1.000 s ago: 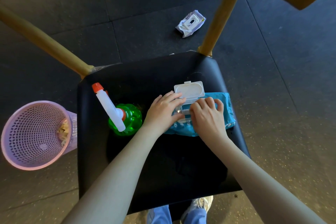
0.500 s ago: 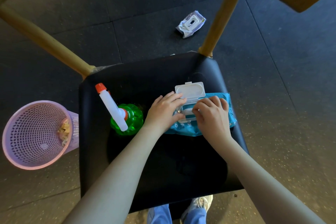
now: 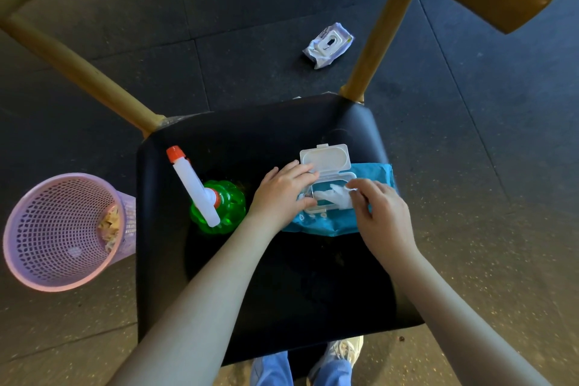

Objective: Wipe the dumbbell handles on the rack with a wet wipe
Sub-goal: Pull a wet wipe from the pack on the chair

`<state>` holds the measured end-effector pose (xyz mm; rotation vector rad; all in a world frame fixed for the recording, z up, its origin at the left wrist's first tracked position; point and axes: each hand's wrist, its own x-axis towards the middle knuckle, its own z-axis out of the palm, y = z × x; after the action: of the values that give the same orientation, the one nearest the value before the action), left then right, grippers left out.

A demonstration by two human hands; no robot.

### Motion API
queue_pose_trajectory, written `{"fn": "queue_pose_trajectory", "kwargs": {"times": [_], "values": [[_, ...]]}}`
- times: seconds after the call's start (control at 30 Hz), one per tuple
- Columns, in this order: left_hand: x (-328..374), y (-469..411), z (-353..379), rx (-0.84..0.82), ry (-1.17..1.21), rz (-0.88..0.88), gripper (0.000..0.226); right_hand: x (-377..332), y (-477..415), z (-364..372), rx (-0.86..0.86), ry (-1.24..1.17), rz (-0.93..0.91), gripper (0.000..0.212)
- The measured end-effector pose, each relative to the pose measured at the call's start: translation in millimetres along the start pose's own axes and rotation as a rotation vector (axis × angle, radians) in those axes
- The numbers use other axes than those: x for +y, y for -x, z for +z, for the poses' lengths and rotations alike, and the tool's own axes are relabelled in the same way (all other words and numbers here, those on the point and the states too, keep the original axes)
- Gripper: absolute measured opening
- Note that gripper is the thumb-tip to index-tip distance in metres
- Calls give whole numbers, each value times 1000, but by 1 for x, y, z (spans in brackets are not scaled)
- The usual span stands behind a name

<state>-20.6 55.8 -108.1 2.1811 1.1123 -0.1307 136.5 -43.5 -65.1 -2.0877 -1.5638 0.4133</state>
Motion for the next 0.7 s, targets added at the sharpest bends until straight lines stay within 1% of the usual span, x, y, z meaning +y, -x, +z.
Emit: {"fn": "queue_pose_trajectory", "kwargs": {"times": [0.07,0.1,0.17,0.23,0.27,0.37,0.5,0.6,0.7], "values": [[-1,-1,-1,-9,3,-1,56,-6,1,3,-78,-32,31,15],[-1,-1,-2,-11,7,-1,55,-8,0,5,-119,-21,69,21],[-2,-1,-3,-20,20,-1,55,-7,-1,10,-162,72,115,29],[-2,0,-5,-36,27,0,55,-1,-2,16,-166,200,67,21],[-2,1,-5,-47,23,2,56,1,-2,20,-153,251,49,15],[0,2,-8,-76,-18,4,61,3,-7,18,-71,286,-17,8],[3,3,-7,-63,-33,-19,61,-4,-11,-2,34,207,-59,9],[4,3,-7,-58,-32,-32,61,-11,-6,-14,48,132,-79,6],[6,2,-8,-61,-27,-46,61,-15,2,-24,40,79,-72,7]]}}
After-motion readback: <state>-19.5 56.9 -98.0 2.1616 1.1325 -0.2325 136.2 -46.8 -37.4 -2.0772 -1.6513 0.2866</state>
